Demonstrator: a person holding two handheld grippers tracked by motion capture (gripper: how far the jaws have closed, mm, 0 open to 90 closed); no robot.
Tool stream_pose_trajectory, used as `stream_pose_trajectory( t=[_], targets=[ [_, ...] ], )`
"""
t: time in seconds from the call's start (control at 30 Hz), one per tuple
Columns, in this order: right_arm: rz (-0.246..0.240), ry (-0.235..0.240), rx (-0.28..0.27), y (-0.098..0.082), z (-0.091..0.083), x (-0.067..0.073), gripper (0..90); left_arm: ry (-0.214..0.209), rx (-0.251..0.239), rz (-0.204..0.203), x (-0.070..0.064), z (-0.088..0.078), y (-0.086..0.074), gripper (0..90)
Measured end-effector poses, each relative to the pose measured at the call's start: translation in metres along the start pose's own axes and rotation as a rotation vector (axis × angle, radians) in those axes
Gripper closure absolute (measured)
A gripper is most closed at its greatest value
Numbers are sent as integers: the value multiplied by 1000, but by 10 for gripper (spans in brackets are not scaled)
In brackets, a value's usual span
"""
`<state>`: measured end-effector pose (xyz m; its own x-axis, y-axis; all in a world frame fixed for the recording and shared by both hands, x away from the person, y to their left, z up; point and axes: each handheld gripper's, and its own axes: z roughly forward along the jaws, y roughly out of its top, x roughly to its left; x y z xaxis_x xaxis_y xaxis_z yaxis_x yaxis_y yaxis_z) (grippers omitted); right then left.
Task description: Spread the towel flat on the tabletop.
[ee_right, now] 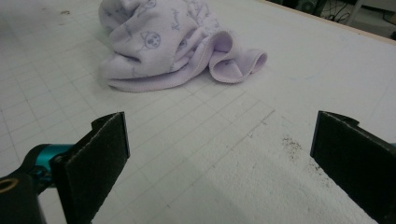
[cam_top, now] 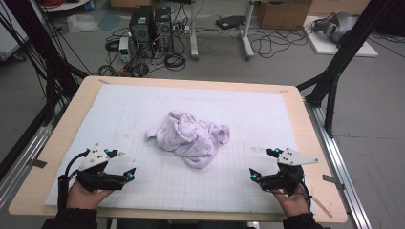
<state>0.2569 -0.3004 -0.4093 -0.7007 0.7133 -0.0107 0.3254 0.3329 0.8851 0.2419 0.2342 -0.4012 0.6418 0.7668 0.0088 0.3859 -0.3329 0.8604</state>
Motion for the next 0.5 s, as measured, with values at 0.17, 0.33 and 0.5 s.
stream_pose_trajectory(
  t=[0.17, 0.33, 0.5],
  targets=[
    [2, 5, 10, 0, 2, -1, 35, 0, 4, 0, 1, 0, 0, 107],
    [2, 9, 7, -1, 3, -2, 36, 2, 7, 0, 0, 1, -1, 107],
    [6, 9, 7, 0, 4, -2, 36, 7, 6, 1, 0, 0, -1, 107]
  ],
)
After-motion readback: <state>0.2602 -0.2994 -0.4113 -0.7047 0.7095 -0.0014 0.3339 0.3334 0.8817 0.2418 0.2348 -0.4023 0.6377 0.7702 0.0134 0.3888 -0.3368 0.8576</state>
